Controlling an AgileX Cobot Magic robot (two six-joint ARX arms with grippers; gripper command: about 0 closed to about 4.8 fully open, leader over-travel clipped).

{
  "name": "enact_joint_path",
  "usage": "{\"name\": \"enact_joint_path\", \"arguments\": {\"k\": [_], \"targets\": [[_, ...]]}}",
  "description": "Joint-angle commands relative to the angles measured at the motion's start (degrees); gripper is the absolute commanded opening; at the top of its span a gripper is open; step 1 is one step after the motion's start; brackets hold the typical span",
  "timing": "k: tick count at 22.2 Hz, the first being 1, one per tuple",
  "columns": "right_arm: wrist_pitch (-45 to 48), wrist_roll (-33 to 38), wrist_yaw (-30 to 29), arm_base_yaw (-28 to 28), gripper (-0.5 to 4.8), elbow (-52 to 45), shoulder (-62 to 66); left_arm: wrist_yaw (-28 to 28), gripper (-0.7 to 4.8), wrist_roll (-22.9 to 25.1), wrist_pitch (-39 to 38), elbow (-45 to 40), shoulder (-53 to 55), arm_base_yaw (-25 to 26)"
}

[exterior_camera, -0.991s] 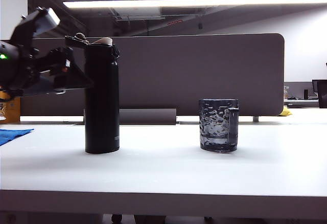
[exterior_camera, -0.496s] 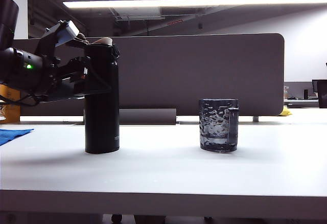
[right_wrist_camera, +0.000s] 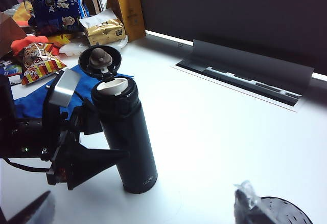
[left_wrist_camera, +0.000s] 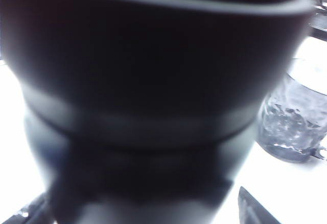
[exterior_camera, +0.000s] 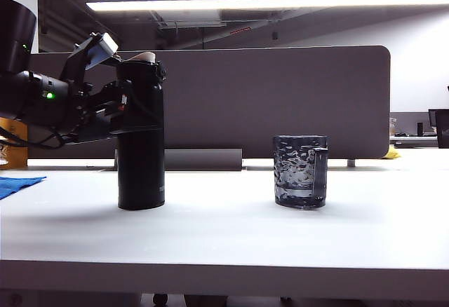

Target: Pick up the black thermos, pour some water into the cup, then place the black thermos back on the table.

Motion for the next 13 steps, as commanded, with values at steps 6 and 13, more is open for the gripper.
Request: {"name": "enact_joint_path", "arguments": {"k": [6, 13], "targets": [[0.55, -0.17, 0.09, 0.04, 4.79, 0.15, 0.00, -3.80, 4.79, 0.02, 1.18, 2.71, 3.30, -2.29], [-1.20, -0.20, 0.13, 0.04, 4.79, 0.15, 0.00, -6.80, 3.40, 0.00, 1.27, 2.93, 3.52, -2.34]]}}
